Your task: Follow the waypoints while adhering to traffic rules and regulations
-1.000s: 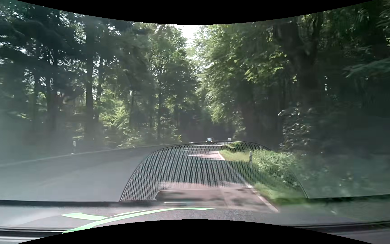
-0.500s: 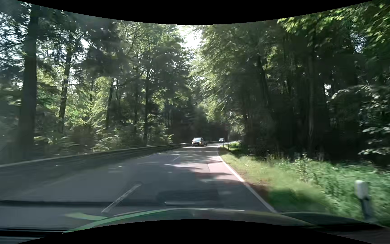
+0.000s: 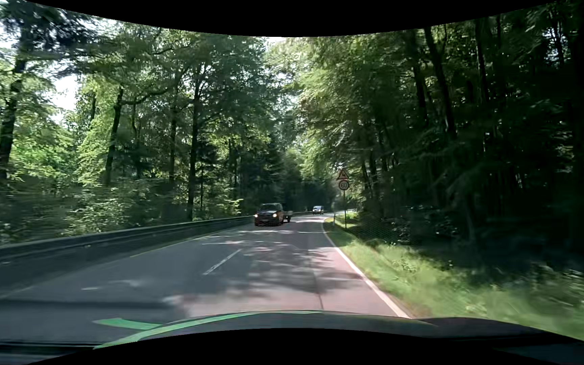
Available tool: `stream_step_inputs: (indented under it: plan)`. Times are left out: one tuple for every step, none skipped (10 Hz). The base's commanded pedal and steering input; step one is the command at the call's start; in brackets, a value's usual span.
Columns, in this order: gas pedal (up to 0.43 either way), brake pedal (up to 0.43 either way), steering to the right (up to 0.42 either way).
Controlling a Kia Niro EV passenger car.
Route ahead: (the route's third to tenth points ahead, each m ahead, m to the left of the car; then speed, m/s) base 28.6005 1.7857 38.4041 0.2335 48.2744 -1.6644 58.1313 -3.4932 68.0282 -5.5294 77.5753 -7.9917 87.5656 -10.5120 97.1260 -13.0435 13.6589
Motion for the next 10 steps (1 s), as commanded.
stream_step_inputs:
  plan:
    - [0.15, 0.0, 0.022]
    - [0.15, 0.0, 0.02]
    - [0.15, 0.0, 0.018]
    - [0.15, 0.0, 0.013]
    - [0.157, 0.0, 0.011]
    - [0.169, 0.0, 0.011]
    - [0.169, 0.0, 0.011]
    - [0.169, 0.0, 0.011]
    - [0.169, 0.0, 0.011]
    - [0.169, 0.0, 0.011]
